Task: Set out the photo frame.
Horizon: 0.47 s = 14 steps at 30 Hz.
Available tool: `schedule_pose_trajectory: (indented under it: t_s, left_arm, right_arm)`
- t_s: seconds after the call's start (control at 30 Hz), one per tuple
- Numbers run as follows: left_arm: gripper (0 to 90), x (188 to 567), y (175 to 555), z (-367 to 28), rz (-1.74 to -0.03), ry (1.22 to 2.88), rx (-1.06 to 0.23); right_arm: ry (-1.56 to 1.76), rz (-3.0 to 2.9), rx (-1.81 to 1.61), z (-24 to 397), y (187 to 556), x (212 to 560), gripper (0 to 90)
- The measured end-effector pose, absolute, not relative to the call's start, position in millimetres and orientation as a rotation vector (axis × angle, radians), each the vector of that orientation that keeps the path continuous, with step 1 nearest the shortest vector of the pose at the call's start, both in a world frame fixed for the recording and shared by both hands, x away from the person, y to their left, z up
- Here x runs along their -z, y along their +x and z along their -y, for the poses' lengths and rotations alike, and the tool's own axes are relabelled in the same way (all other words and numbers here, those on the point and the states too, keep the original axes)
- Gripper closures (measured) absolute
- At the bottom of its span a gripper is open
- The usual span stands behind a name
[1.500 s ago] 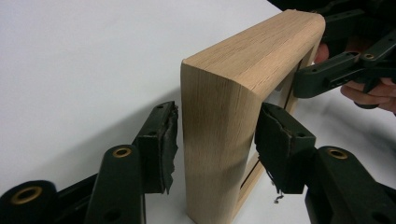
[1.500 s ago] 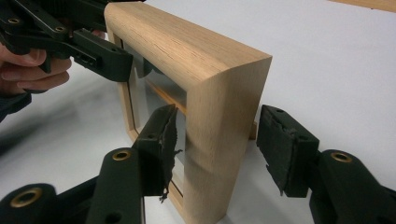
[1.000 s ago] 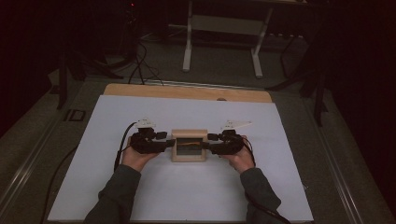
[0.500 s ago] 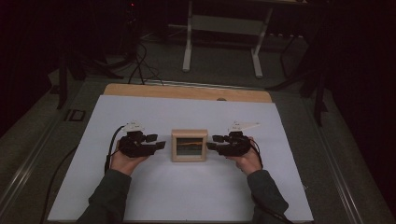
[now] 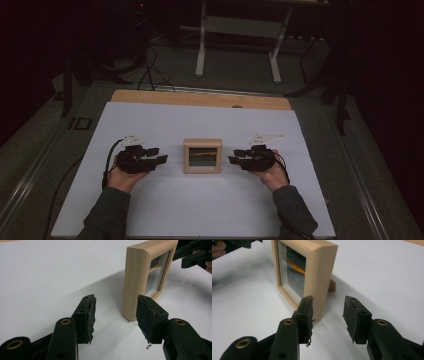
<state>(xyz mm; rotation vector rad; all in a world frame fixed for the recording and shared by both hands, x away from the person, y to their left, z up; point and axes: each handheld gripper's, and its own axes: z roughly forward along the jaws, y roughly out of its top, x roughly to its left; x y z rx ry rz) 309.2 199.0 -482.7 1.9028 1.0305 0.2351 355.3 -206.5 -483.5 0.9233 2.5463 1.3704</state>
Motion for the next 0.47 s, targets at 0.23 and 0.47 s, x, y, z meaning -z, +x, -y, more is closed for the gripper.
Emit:
schedule_pose_trajectory:
  t_s: [0.23, 0.47]
  left_arm:
    - [49.8, 489.1, 302.2, -206.7, -1.051, 1.920, -0.257]
    - [49.8, 498.5, 295.7, -213.7, -1.080, 1.932, -0.272]
  right_arm:
    - [0.927, -2.561, -1.323, 216.6, 350.2, 489.1, 59.9]
    - [0.936, -2.574, -1.279, 225.8, 346.1, 495.3, 60.2]
